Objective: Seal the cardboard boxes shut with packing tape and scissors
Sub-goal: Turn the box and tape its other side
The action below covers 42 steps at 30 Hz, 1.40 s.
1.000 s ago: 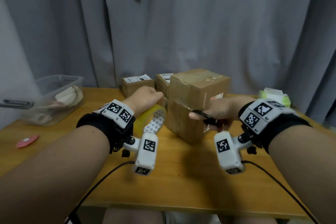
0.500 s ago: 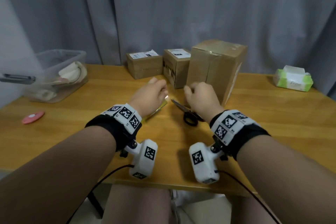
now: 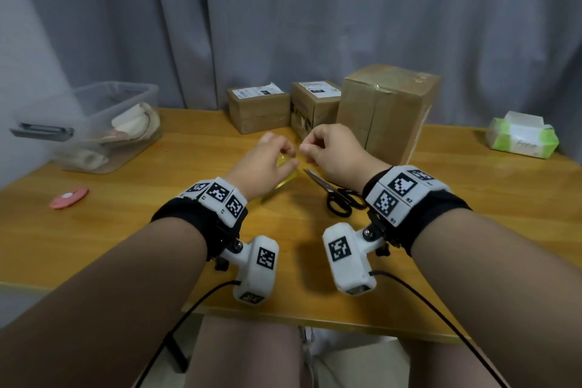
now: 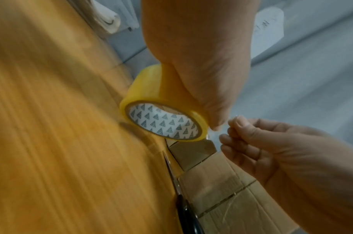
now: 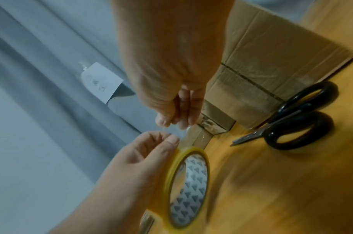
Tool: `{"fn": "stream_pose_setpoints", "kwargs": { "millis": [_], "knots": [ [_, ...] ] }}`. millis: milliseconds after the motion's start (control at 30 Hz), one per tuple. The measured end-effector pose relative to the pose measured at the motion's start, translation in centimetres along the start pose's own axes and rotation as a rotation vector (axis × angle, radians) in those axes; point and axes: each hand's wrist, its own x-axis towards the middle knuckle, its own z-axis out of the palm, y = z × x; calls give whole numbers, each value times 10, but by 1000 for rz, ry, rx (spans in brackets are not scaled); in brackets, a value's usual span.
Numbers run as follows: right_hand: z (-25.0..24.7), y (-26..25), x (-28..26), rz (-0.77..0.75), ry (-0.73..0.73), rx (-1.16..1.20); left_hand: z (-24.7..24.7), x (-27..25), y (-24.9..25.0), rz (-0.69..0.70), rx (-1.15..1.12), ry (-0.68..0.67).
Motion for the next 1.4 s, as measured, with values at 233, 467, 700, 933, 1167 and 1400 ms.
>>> {"fn": "stream_pose_setpoints", "kwargs": {
  "millis": [233,467,700,933,1167,1400],
  "knots": [
    [2,12,-13,-15,18,102,6,-7,0,-10,-151,-12],
    [3,17,-18,-32,23,236,8,-1,1,-80,-170,54],
    [15,25,-16,45,116,326,11,-4,3,-43,-104,80],
    [15,26,-14,3,100,139,12,-3,9,23,39,61],
    [3,19,-2,52,-97,-478,6,-5,7,73,209,38],
    [-54,-4,-9,-335,513,-444,-1,-4,-26,-64,517,-134]
  ]
}}
